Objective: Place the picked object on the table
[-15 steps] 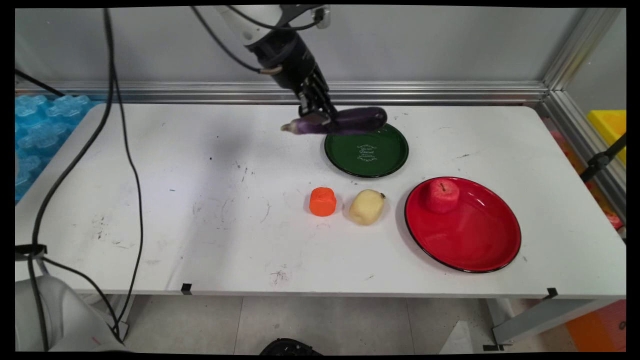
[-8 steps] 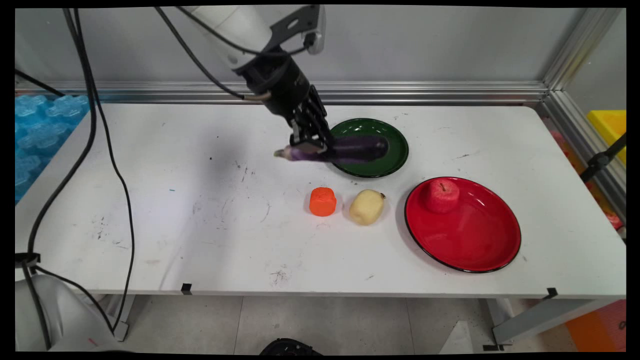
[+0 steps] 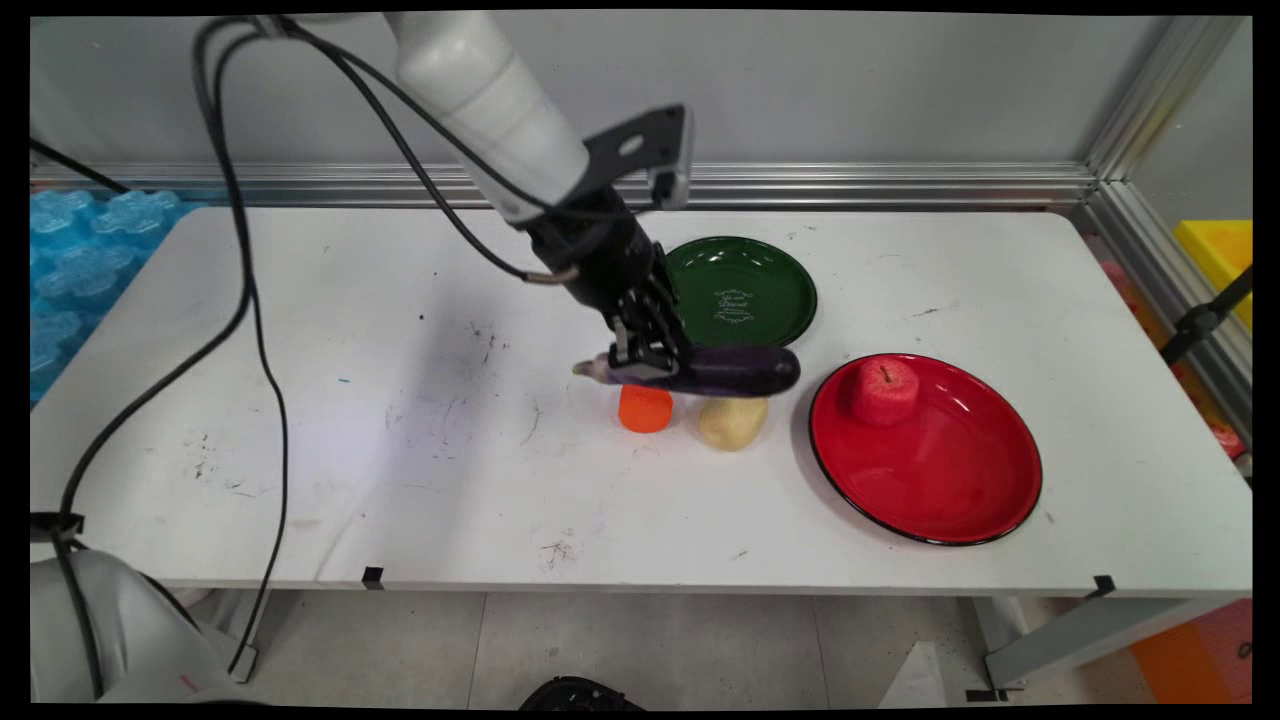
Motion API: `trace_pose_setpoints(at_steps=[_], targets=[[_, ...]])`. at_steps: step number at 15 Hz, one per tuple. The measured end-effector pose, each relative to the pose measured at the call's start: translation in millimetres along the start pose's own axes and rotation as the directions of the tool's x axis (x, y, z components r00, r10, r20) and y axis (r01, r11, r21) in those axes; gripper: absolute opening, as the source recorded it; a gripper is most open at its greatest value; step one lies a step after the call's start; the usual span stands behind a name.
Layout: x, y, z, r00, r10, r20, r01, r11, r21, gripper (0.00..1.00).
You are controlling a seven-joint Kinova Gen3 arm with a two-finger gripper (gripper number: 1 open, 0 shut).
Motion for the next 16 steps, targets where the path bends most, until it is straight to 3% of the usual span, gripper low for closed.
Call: trace_pose_setpoints(at_steps=[16], targets=[[-10.6, 13.9, 111.9, 0.991, 0.051, 0.12, -0.039, 0.994, -0.099, 0.0]])
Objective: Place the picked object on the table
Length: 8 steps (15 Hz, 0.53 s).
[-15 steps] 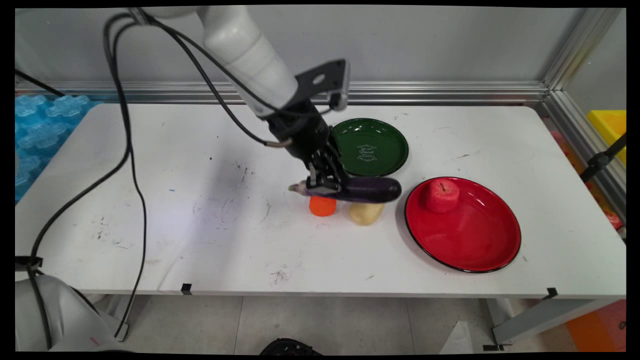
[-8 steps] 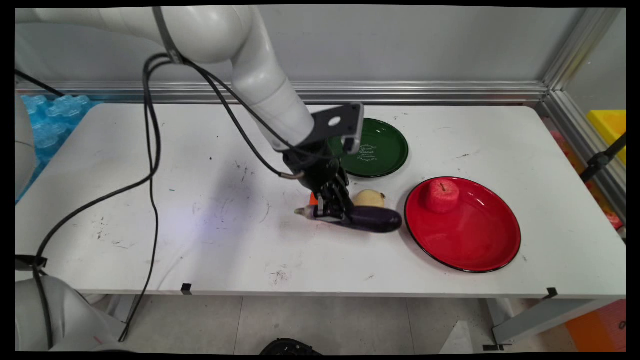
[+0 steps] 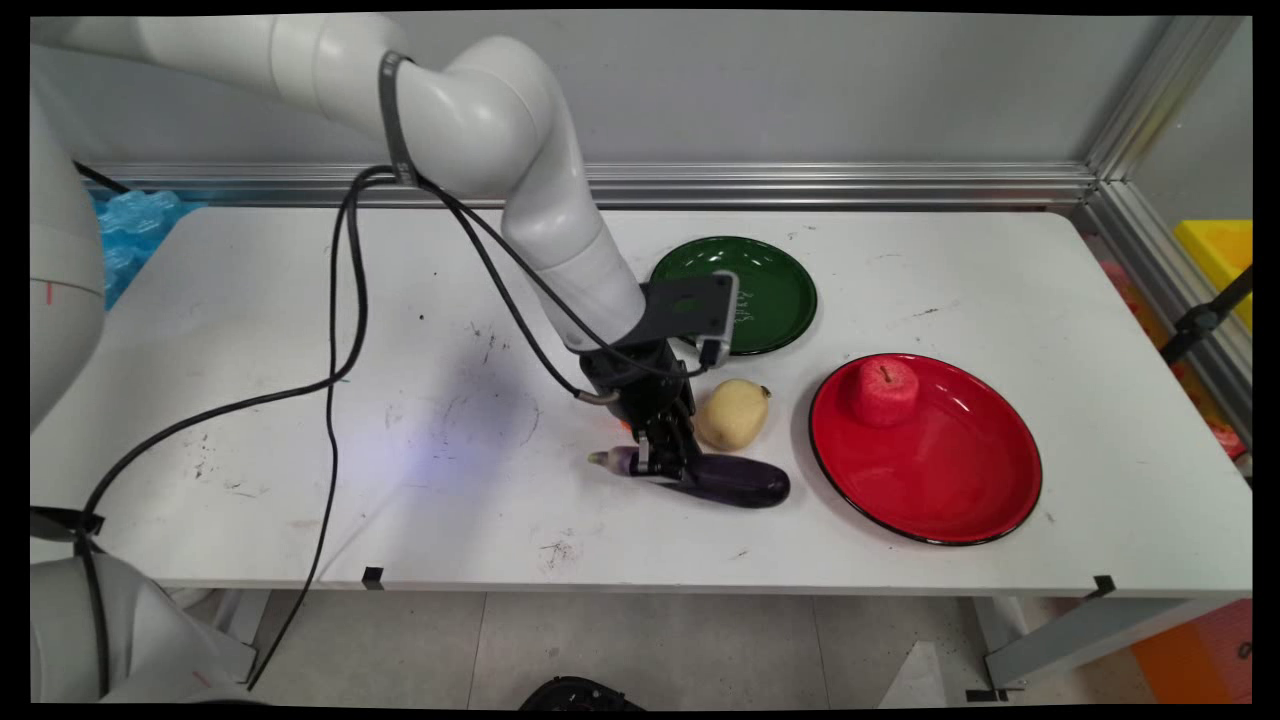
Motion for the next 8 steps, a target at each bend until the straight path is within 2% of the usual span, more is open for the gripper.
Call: trace_pose_setpoints(at_steps=[6, 7, 8], targets=[[-1.1, -1.2, 16.4, 1.0, 0.004, 0.022, -0.003, 1.0, -0.015, 0.0], [-1.4, -1.5, 17.8, 1.0, 0.006, 0.023, -0.006, 1.0, -0.016, 1.0], [-1.6, -1.9, 18.8, 1.0, 0.01, 0.023, -0.009, 1.0, -0.017, 1.0]])
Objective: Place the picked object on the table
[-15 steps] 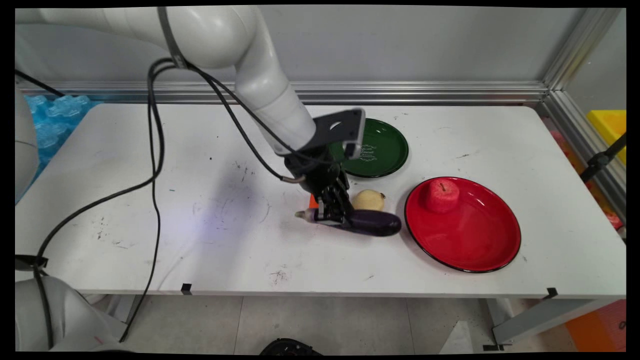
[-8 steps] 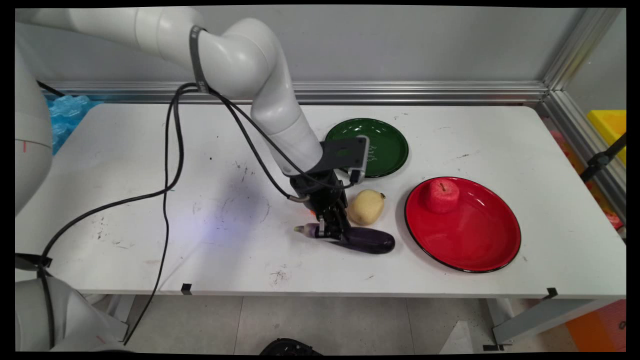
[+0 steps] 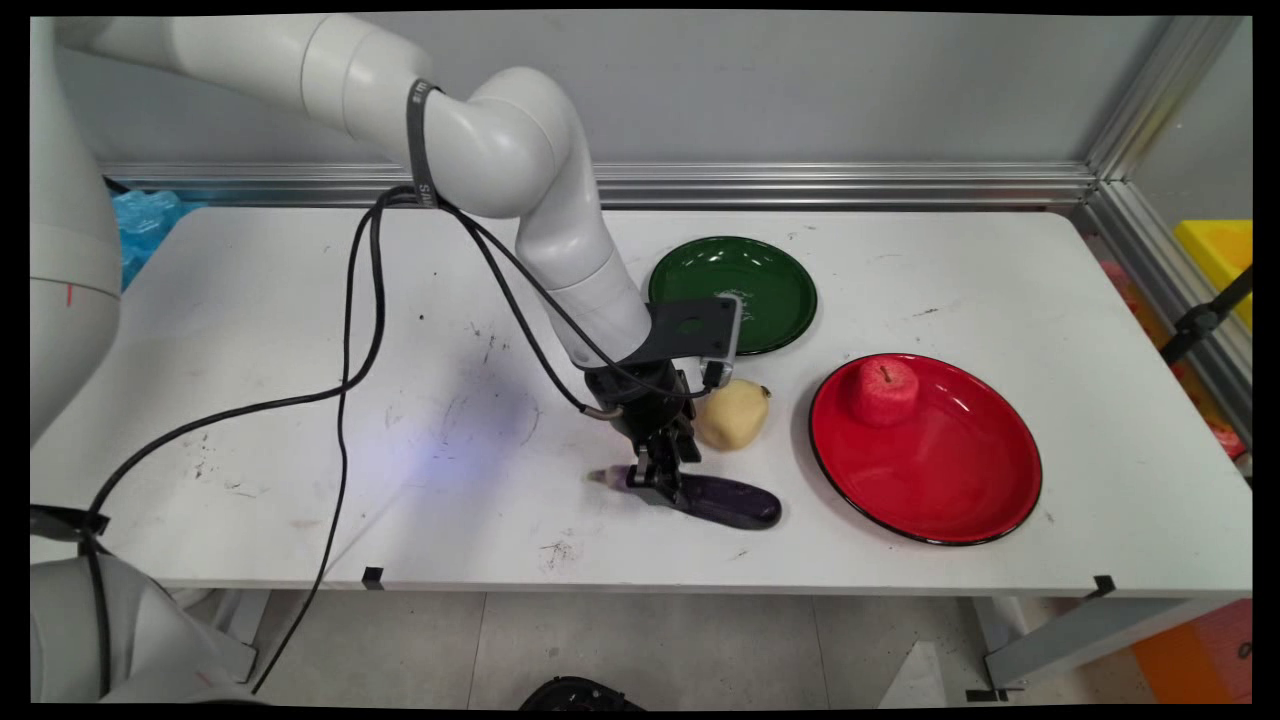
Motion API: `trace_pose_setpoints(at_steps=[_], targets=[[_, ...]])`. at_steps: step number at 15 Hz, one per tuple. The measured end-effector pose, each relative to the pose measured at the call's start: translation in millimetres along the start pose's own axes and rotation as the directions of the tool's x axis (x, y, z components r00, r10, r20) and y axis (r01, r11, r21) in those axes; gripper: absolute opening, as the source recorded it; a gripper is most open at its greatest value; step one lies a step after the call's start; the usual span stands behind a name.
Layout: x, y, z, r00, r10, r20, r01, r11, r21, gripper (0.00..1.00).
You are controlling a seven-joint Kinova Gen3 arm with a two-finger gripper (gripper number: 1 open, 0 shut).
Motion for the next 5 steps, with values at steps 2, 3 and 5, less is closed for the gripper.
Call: trace_pose_setpoints(at_steps=[2, 3, 5], targets=[[0.5, -1.5, -0.9, 1.0, 0.009, -0.007, -0.009, 1.0, 0.004, 1.0], [0.7, -1.9, -2.7, 1.0, 0.014, -0.012, -0.014, 1.0, 0.006, 1.0], [0.9, -1.8, -11.2, 0.999, 0.026, -0.027, -0.026, 1.0, 0.011, 1.0]])
